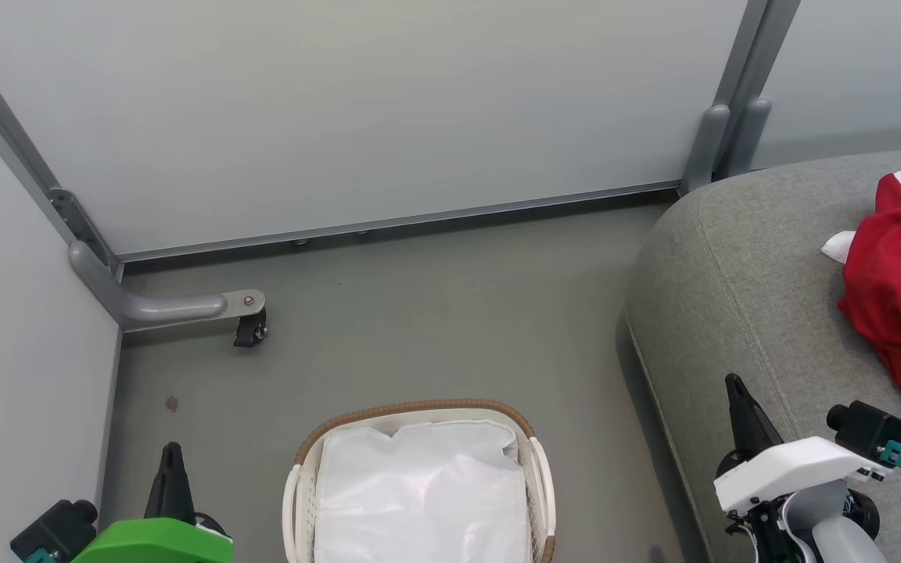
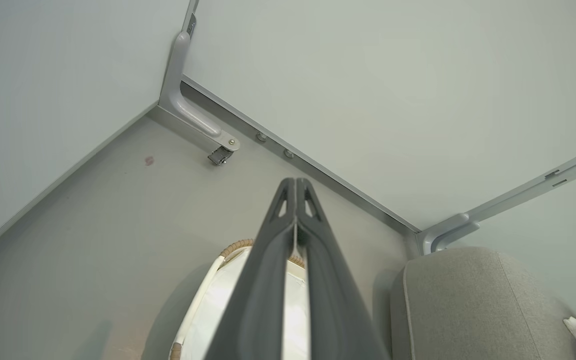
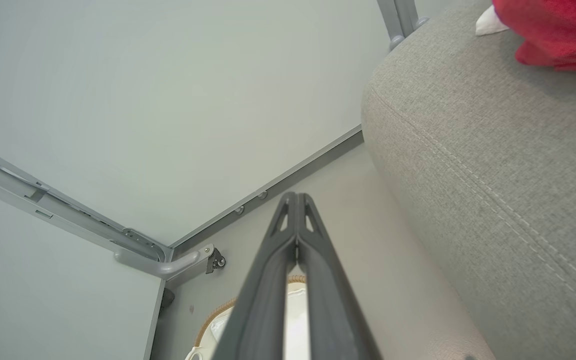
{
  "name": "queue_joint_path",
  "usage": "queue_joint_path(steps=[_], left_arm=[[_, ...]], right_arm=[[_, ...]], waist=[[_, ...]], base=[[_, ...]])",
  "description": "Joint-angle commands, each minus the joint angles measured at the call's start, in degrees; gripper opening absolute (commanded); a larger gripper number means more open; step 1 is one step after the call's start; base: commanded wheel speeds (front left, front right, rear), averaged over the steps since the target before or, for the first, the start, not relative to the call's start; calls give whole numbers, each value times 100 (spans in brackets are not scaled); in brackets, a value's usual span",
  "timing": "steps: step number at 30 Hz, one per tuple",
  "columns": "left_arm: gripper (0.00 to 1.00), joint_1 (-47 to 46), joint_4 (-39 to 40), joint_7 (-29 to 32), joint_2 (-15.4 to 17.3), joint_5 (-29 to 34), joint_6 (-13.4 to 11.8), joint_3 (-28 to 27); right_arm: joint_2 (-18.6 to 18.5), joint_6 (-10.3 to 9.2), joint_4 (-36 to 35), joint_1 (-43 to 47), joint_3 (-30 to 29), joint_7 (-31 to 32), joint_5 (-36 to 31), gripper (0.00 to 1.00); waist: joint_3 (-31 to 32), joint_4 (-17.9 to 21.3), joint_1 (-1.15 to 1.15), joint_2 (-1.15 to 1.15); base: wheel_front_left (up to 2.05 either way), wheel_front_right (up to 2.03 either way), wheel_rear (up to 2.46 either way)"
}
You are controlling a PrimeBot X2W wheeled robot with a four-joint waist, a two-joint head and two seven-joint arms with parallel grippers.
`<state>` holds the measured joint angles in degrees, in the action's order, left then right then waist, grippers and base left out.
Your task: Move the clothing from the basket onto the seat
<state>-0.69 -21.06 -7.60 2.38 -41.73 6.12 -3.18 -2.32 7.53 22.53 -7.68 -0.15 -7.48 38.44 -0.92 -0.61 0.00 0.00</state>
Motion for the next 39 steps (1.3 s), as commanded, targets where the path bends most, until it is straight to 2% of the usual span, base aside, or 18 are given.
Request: queue_joint_path(steps=[1,39], left_arm=[[0,-165,102,53,34,-196,46,-28],[0,-391,414,741,53,-2629,96,-187]], right_arm=[[-34,-2,-118,-37,-44,44,218,0],[-53,-4,-498,65,-348,729,2807,0]], waist=[[1,1,0,0],[30,25,0,0]], base=[[0,0,0],[0,0,0]])
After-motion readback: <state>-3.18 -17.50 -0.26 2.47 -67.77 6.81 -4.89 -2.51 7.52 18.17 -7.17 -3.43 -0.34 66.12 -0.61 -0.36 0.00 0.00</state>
